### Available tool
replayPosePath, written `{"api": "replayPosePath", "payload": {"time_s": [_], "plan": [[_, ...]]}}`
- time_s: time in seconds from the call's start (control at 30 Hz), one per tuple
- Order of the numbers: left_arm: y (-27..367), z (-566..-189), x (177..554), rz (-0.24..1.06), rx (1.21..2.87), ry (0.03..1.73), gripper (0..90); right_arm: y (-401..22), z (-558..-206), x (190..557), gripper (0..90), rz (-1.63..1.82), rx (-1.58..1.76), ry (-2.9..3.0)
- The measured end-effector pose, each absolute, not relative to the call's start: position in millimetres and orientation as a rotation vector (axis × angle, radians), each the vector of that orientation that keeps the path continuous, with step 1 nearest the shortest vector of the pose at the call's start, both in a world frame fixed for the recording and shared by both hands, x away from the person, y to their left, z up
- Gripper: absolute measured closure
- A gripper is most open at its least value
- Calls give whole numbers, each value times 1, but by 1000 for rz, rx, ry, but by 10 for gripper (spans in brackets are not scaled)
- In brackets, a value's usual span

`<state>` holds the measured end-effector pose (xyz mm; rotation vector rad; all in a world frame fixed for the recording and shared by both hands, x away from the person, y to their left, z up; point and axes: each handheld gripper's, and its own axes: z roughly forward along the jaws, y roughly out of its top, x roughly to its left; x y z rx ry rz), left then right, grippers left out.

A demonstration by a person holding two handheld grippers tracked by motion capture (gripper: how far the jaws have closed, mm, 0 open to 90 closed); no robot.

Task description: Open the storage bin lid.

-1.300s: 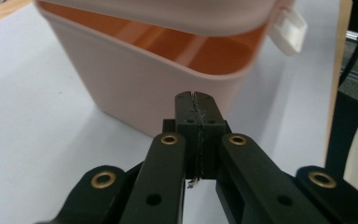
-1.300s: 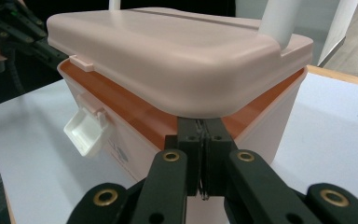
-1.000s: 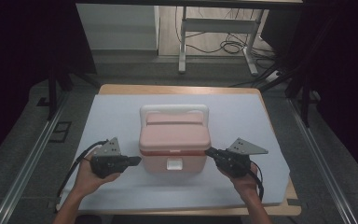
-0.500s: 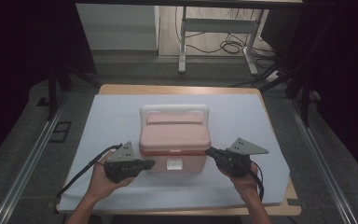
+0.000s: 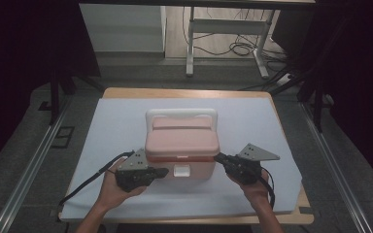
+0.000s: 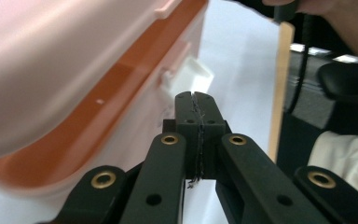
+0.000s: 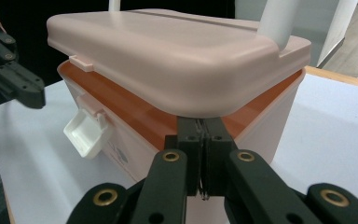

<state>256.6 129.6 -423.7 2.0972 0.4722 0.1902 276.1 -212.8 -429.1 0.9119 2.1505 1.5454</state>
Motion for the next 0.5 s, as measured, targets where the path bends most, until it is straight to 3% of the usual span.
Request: {"api": "replayPosePath", "payload": {"time_s": [0.5], "plan": [[100, -424, 256, 221, 2128, 431, 900, -213, -430, 277, 881, 1544, 911, 2152]]}}
